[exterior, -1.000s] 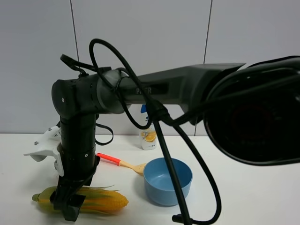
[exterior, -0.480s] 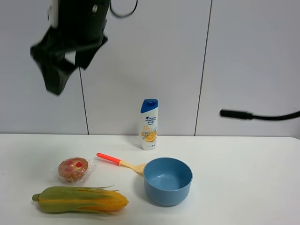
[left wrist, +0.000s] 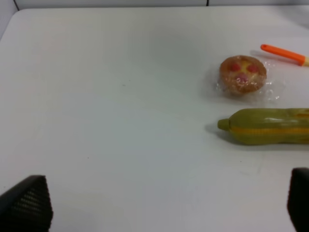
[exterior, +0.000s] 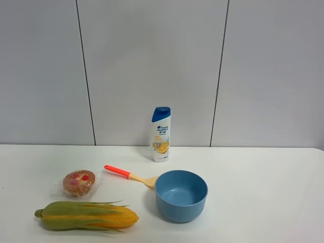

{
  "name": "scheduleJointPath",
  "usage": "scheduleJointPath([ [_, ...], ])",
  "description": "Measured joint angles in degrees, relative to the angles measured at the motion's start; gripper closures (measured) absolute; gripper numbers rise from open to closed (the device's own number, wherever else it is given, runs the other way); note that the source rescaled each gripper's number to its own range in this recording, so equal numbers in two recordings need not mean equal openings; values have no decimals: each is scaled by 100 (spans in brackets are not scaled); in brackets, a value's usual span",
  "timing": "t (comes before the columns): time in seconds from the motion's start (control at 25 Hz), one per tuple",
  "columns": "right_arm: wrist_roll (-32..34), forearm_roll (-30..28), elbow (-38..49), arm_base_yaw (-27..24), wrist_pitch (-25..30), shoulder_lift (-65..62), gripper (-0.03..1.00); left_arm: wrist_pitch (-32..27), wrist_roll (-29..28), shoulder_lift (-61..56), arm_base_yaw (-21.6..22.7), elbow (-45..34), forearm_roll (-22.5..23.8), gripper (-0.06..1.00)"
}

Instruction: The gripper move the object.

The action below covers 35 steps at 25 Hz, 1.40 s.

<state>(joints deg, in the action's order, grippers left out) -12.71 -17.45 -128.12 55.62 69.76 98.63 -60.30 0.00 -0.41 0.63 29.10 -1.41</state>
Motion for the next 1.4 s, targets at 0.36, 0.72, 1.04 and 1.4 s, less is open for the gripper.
scheduleJointPath([
  [0.36,647,-164,1522,-469,-7,-1078,3,0,0,0,0,0,0,-6],
  [0.72,1534,-509,4883,-928,-3,-2945,3,0,0,0,0,0,0,-6],
  [1.04,2558,-489,6850,-928,-3,-4941,3,0,0,0,0,0,0,-6],
  [1.4,2625,108,7842,-1970,2,-6696,3,0,0,0,0,0,6,-6],
])
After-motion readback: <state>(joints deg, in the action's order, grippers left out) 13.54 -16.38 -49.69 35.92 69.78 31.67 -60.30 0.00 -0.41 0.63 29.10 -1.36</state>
